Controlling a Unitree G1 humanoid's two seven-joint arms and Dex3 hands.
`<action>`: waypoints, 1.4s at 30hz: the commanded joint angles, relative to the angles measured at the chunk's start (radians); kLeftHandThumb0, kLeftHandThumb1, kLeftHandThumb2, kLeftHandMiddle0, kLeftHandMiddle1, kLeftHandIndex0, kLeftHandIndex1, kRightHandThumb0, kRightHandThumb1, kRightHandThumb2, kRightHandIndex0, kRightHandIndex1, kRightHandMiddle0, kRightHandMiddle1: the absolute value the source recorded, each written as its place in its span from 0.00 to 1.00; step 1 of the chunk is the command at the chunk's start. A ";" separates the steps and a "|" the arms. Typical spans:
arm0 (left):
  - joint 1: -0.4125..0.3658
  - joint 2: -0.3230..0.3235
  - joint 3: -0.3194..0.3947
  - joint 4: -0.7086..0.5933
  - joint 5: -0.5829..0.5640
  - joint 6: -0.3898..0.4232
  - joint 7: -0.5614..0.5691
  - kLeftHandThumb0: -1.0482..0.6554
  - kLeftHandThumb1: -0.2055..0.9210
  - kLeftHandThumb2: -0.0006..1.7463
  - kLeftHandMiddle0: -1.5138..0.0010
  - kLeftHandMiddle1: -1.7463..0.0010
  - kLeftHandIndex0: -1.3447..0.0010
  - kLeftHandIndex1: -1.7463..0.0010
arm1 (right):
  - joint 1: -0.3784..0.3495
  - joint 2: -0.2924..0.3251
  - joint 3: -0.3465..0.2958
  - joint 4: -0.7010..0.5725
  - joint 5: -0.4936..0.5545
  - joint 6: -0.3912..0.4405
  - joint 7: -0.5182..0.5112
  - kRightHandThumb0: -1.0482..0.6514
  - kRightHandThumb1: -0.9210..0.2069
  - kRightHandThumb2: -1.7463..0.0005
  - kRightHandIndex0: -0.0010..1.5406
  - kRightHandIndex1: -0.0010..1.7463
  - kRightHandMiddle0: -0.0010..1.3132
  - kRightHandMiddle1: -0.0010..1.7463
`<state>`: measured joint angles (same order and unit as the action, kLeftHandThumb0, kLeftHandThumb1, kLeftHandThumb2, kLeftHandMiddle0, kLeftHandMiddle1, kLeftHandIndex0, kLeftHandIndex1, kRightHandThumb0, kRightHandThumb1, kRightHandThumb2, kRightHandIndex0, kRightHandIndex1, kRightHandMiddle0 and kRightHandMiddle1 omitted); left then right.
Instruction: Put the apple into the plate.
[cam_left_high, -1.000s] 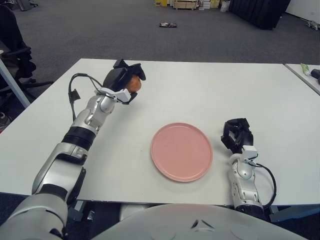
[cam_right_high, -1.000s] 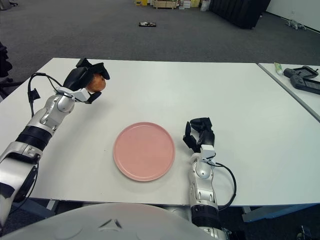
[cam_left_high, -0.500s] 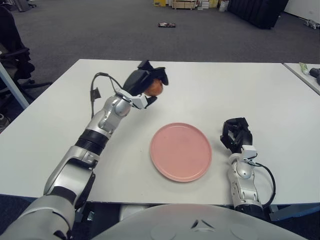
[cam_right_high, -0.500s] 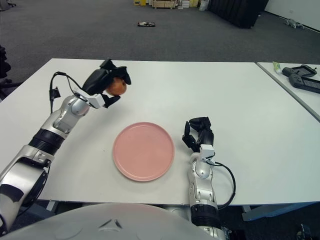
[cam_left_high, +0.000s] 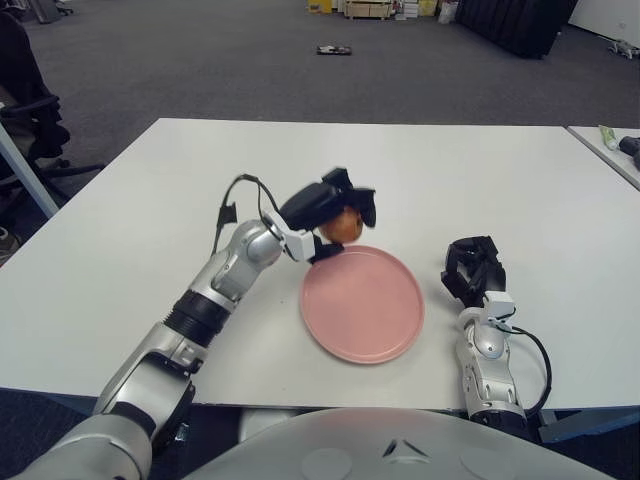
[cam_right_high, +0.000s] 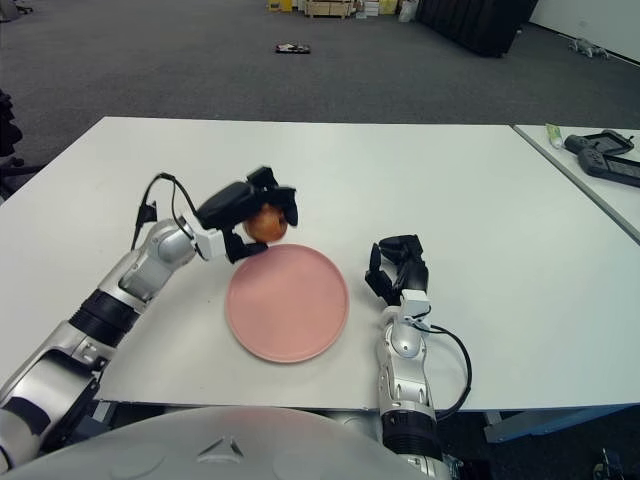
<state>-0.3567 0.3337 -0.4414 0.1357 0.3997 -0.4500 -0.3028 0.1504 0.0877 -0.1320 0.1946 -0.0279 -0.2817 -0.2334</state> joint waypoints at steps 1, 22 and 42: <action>-0.020 0.010 -0.010 0.010 -0.018 -0.036 -0.043 0.61 0.22 0.86 0.47 0.00 0.40 0.24 | 0.027 0.008 -0.005 0.018 0.007 0.037 -0.005 0.40 0.18 0.54 0.35 0.74 0.24 1.00; -0.037 -0.006 -0.140 0.291 0.038 -0.223 -0.167 0.61 0.28 0.89 0.57 0.00 0.52 0.00 | 0.030 0.001 -0.006 0.012 -0.002 0.049 -0.014 0.40 0.16 0.56 0.35 0.75 0.22 1.00; -0.150 0.031 -0.198 0.333 0.001 -0.192 -0.419 0.19 0.80 0.42 0.99 0.92 0.99 0.94 | 0.027 -0.005 -0.003 0.019 0.003 0.039 -0.001 0.40 0.17 0.55 0.36 0.75 0.23 1.00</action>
<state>-0.5111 0.3476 -0.6154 0.4364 0.4037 -0.6685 -0.6483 0.1592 0.0833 -0.1303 0.1818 -0.0297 -0.2726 -0.2385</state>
